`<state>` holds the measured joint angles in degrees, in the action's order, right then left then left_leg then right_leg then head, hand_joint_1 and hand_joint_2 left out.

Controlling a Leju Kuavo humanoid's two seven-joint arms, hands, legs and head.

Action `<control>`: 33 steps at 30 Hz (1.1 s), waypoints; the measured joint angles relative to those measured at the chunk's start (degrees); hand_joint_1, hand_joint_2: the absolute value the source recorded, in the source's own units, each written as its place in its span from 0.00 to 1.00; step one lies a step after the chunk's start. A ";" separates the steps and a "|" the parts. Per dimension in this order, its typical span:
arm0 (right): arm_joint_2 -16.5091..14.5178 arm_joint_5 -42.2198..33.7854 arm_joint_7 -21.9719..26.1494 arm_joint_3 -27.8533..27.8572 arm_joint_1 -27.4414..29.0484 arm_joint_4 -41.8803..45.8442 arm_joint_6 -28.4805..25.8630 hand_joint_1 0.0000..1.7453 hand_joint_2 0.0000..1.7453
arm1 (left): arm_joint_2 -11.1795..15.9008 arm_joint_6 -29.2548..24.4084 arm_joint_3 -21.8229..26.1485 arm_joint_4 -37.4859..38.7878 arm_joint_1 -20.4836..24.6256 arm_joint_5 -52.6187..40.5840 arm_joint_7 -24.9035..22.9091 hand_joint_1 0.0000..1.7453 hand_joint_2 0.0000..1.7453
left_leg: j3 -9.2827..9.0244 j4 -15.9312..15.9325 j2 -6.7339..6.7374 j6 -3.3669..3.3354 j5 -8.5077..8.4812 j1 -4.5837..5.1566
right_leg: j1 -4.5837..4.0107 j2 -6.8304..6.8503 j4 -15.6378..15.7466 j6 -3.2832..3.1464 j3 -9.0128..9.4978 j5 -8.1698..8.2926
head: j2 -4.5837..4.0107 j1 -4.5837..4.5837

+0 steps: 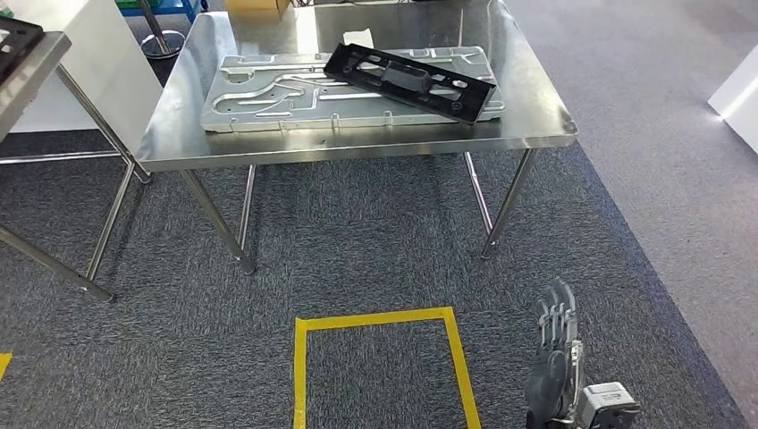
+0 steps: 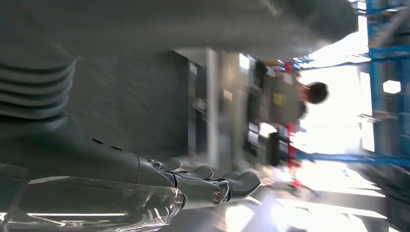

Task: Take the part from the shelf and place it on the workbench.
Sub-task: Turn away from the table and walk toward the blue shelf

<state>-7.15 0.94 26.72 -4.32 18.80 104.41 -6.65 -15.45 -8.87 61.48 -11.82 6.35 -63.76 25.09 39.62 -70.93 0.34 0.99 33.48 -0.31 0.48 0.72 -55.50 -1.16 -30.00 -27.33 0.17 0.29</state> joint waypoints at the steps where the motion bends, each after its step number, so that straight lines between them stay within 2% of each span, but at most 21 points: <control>1: -0.72 -0.22 0.11 0.56 -0.22 -2.33 1.01 0.00 0.00 | 0.01 -0.01 0.00 0.00 0.00 -0.01 0.00 0.00 0.00 | 0.00 -2.59 0.00 0.05 0.41 0.00 | -0.07 0.04 -0.19 0.02 -1.03 0.67 | 0.01 0.01; 3: -2.04 -0.63 0.42 1.95 -0.88 -6.89 3.00 0.00 0.00 | 0.03 -0.04 -0.01 0.00 0.00 -0.02 0.02 0.00 0.00 | -2.69 -2.31 0.00 -0.01 -2.50 0.00 | -0.14 0.10 -0.88 0.19 -3.22 1.83 | 0.01 0.01; 4: -2.80 -0.88 0.59 2.80 -1.23 -9.34 4.29 0.00 0.00 | 0.05 -0.08 -0.01 0.00 0.01 -0.02 0.04 0.00 0.00 | -5.47 0.71 -0.01 -0.13 -4.14 0.01 | -0.15 0.10 -1.36 0.34 -4.19 2.27 | 0.01 0.00; 5: -3.51 -1.07 0.73 3.60 -1.56 -11.48 5.50 0.00 0.00 | 0.07 -0.13 -0.02 0.00 0.07 -0.02 0.08 0.00 0.00 | -8.75 4.99 -0.04 -0.30 -4.52 0.07 | -0.21 0.09 -1.88 0.53 -5.00 2.63 | 0.01 0.00; 7: -4.73 -1.27 1.02 5.00 -2.16 -15.10 7.30 0.00 0.00 | 0.08 -0.25 -0.04 0.00 0.27 -0.02 0.19 0.00 0.00 | -13.68 12.51 -0.10 -0.77 -2.98 0.27 | -0.28 0.13 -2.60 1.08 -5.86 3.32 | 0.00 0.04; 8: -5.20 -1.29 1.11 5.57 -2.51 -16.68 7.85 0.00 0.00 | 0.08 -0.31 -0.05 0.00 0.34 -0.02 0.24 0.00 0.00 | -14.61 14.37 -0.12 -1.06 -2.16 0.43 | -0.28 0.18 -2.68 1.41 -6.00 3.75 | 0.00 -0.01; 10: -5.90 -1.35 1.08 6.86 -3.45 -20.17 9.10 0.00 0.00 | 0.07 -0.44 -0.07 0.00 0.33 -0.02 0.30 0.00 0.00 | -14.15 15.00 0.01 -1.84 -2.76 0.42 | -0.17 0.13 -2.56 2.08 -6.20 4.47 | 0.01 -0.12; 11: -6.20 -1.41 1.08 7.80 -4.03 -22.39 9.98 0.00 0.00 | 0.05 -0.48 -0.08 0.00 0.31 -0.03 0.31 0.00 0.00 | -13.58 15.09 0.12 -2.36 -3.43 0.33 | -0.13 -0.02 -2.95 2.38 -6.63 3.81 | 0.01 -0.16; 13: -6.62 -1.57 1.56 10.26 -5.43 -27.74 11.96 0.00 0.00 | -0.02 -0.51 -0.09 0.00 0.28 -0.04 0.32 0.00 0.00 | -11.99 15.30 0.33 -3.20 -5.03 0.15 | 0.06 -0.34 -6.49 2.93 -8.25 -0.49 | 0.01 0.07; 15: -6.75 -1.57 2.97 13.12 -7.31 -34.01 13.62 0.00 0.00 | -0.08 -0.52 -0.13 0.00 0.27 -0.06 0.35 0.00 0.00 | -10.28 15.20 0.36 -3.46 -6.42 0.27 | 0.24 -0.44 -13.45 3.35 -10.17 -5.75 | 0.01 0.32; 16: -6.75 -1.56 3.70 14.66 -8.38 -37.51 14.31 0.00 0.00 | -0.09 -0.52 -0.16 0.00 0.25 -0.06 0.37 0.00 0.00 | -9.38 15.08 0.37 -3.44 -7.09 0.31 | 0.29 -0.45 -16.52 3.51 -10.62 -6.78 | 0.01 0.35; 18: -6.73 -1.31 4.60 17.47 -10.39 -44.04 15.05 0.00 0.00 | -0.09 -0.53 -0.22 0.00 0.21 -0.03 0.39 0.00 0.00 | -7.48 14.66 0.39 -3.25 -8.27 0.33 | 0.35 -0.44 -17.67 3.58 -8.95 -5.04 | 0.01 0.37; 20: -6.63 -0.59 5.55 20.17 -12.51 -50.43 15.32 0.00 0.00 | -0.09 -0.55 -0.30 0.00 0.17 -0.01 0.38 0.00 0.00 | -5.84 14.11 0.37 -2.90 -9.23 0.36 | 0.36 -0.45 -11.26 3.31 -3.21 -2.59 | 0.01 0.38; 22: -6.37 0.22 7.09 22.57 -14.73 -56.56 15.45 0.00 0.00 | -0.09 -0.57 -0.41 0.00 0.17 0.00 0.36 0.00 0.00 | -4.90 13.60 0.37 -2.38 -10.06 0.55 | 0.15 -0.52 -3.13 2.72 2.63 -3.00 | 0.01 0.36; 23: -6.19 0.48 7.70 23.62 -15.68 -59.46 15.48 0.00 0.00 | -0.09 -0.60 -0.45 0.00 0.17 0.00 0.34 0.00 0.00 | -4.66 13.48 0.40 -2.07 -10.49 0.60 | -0.02 -0.57 -0.77 2.39 4.10 -3.56 | 0.01 0.38; 26: -5.42 0.86 7.91 26.50 -17.79 -67.71 15.30 0.00 0.00 | -0.09 -0.71 -0.51 0.00 0.01 0.01 0.23 0.00 0.00 | -4.03 12.89 0.33 -1.11 -10.57 0.36 | -0.15 -0.39 0.21 1.11 3.57 -2.89 | 0.01 0.40; 28: -4.75 1.43 7.30 28.50 -18.91 -73.32 14.47 0.00 0.00 | -0.09 -0.74 -0.52 0.00 -0.22 0.08 0.17 0.00 0.00 | -2.68 9.31 0.12 -0.51 -6.37 0.17 | -0.06 -0.11 0.27 0.04 2.27 -1.62 | 0.01 0.17; 30: -4.08 2.20 6.48 30.06 -19.57 -77.67 13.32 0.00 0.00 | -0.09 -0.75 -0.52 0.00 -0.34 0.16 0.16 0.00 0.00 | -0.90 2.08 0.06 -0.23 -0.47 0.08 | -0.29 -0.05 0.07 -0.42 0.44 -0.45 | 0.01 -0.08; 31: -3.78 2.54 6.11 30.69 -19.71 -79.52 12.82 0.00 0.00 | -0.09 -0.78 -0.52 0.00 -0.38 0.19 0.16 0.00 0.00 | -0.40 -1.37 0.06 -0.18 0.88 0.08 | -0.44 -0.04 -0.06 -0.43 -0.58 0.12 | 0.01 -0.09; 32: -3.53 2.85 5.65 31.18 -19.78 -81.05 12.29 0.00 0.00 | -0.09 -0.81 -0.52 0.00 -0.40 0.22 0.12 0.00 0.00 | -0.49 -3.60 0.06 -0.22 0.61 0.08 | -0.58 -0.03 -0.22 -0.43 -1.58 0.67 | 0.01 -0.08; 33: -3.29 3.20 4.93 31.62 -19.83 -82.44 11.62 0.00 0.00 | -0.09 -0.85 -0.52 0.00 -0.43 0.26 -0.01 0.00 0.00 | -1.40 -4.01 0.06 -0.37 -1.07 0.11 | -0.70 -0.02 -0.43 -0.39 -2.54 1.16 | 0.01 -0.07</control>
<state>-10.45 4.14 31.65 27.29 -1.02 21.97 4.97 -15.54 -9.73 60.96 -11.82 5.92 -63.49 25.09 38.22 -74.94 0.40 0.62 32.41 -0.20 -0.22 0.70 -55.93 -1.55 -32.54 -26.18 0.17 0.22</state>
